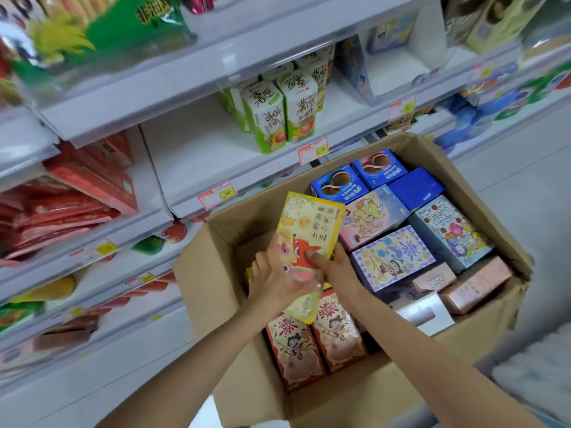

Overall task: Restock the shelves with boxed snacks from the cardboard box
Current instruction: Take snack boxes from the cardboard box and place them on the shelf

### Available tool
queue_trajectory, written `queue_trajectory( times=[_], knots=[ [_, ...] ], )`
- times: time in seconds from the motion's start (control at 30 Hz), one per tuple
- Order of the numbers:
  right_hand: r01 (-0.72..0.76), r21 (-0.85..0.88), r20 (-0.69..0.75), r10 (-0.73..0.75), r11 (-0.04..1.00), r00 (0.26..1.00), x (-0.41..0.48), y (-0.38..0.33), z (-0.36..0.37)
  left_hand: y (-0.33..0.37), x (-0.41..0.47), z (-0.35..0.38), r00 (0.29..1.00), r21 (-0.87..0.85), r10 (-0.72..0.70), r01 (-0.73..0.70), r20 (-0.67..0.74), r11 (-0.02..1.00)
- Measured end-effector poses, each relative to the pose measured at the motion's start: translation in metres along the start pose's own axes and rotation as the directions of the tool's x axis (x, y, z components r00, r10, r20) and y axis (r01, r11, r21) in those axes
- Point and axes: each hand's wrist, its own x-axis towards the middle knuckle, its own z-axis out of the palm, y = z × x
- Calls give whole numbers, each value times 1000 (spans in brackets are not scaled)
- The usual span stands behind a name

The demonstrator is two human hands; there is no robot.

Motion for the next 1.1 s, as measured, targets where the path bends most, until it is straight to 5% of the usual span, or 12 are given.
queue_trajectory(
  times=[0.1, 0.2, 0.3, 0.33, 0.4, 0.43, 0.47, 0.57, 0.87, 1.03, 1.1],
  knots=[
    [-17, 13, 111, 16, 1000, 994, 7, -11, -7, -20, -2, -30, 993, -420, -89, 115, 81, 900],
    [-48, -45, 321, 60, 998, 945, 14, -18, -5, -34, -11, -56, 965, -521, -64, 192, 253, 832],
    [-38, -230, 308, 110, 972, 945, 34, -16, 7, -52, -25, -81, 991, -594, -69, 126, 118, 795],
    [52, -448, 282, 86, 892, 955, 45, -12, 9, -59, -32, -91, 997, -570, -70, 77, 34, 818],
    [314, -891, 356, 76, 327, 932, 71, 4, 8, -74, -47, -111, 990, -415, -91, 39, -106, 909],
    [420, -907, 421, 106, 31, 901, 78, 11, 10, -81, -55, -119, 983, -346, -95, 34, -160, 937],
    [474, -869, 451, 164, -145, 877, 84, 17, 13, -87, -62, -127, 973, -294, -106, 42, -206, 955],
    [485, -808, 422, 245, -335, 873, 93, 20, 29, -105, -74, -144, 947, -257, -135, 58, -292, 965],
    [437, -704, 348, 264, -560, 900, 98, 10, 48, -139, -91, -151, 928, -317, -163, 52, -335, 947],
    [469, -779, 389, 267, -417, 882, 75, -10, 51, -140, -100, -161, 923, -299, -165, 58, -347, 953],
    [472, -755, 430, 200, -454, 880, 53, -23, 55, -143, -106, -170, 925, -291, -157, 53, -347, 955]
  ],
)
